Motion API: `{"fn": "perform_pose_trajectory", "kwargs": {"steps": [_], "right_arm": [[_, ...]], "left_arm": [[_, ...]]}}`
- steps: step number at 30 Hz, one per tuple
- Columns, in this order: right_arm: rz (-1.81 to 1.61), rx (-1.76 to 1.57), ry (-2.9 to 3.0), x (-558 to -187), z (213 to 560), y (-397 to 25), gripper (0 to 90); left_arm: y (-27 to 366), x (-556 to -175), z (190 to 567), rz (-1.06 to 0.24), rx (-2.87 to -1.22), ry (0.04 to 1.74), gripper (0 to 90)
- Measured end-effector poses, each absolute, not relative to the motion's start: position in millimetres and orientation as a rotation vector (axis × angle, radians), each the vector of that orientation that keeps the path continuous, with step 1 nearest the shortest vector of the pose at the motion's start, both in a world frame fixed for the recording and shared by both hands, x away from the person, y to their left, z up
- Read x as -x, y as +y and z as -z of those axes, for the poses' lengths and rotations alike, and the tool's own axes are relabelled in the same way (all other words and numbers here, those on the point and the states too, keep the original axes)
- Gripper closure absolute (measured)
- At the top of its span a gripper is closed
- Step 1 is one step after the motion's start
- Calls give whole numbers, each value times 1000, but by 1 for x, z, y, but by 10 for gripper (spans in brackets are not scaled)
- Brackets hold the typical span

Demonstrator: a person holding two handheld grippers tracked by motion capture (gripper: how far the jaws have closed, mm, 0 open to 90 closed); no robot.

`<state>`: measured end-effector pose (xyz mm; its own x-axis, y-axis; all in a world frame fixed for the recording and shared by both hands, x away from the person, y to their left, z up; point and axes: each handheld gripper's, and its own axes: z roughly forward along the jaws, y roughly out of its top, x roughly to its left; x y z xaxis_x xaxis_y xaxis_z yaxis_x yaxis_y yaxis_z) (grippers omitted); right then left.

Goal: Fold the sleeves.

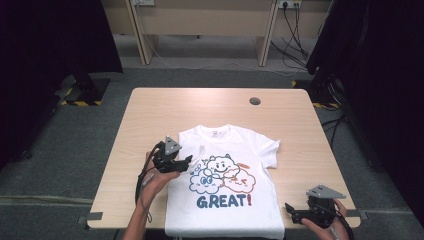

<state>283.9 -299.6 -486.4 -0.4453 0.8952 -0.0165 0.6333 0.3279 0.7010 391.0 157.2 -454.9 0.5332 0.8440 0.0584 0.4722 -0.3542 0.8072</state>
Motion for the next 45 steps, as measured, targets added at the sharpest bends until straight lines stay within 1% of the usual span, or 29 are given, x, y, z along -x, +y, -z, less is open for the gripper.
{"fn": "perform_pose_trajectory", "kwargs": {"steps": [2,4,8,12,16,27,33,39,45], "right_arm": [[-886,-1350,2197,-284,486,-300,2],[-887,-1350,2196,-284,486,-300,2],[-887,-1351,2195,-284,486,-300,2],[-884,-1353,2197,-284,486,-299,2],[-884,-1354,2194,-284,486,-299,2],[-876,-1358,2202,-285,485,-298,3],[-918,-1366,2171,-284,483,-299,33],[-1012,-1290,2190,-283,482,-280,33],[-947,-1207,2258,-282,488,-261,25]], "left_arm": [[158,-389,457,-620,-2010,1064,353],[158,-386,460,-614,-2011,1077,303],[163,-378,471,-600,-2038,1099,240],[173,-369,480,-613,-2040,1120,229],[181,-362,486,-642,-2070,1104,210],[185,-359,491,-624,-2037,1118,201],[187,-359,492,-612,-2024,1134,190],[188,-360,492,-592,-2017,1172,152],[189,-360,493,-567,-2015,1185,137]]}}
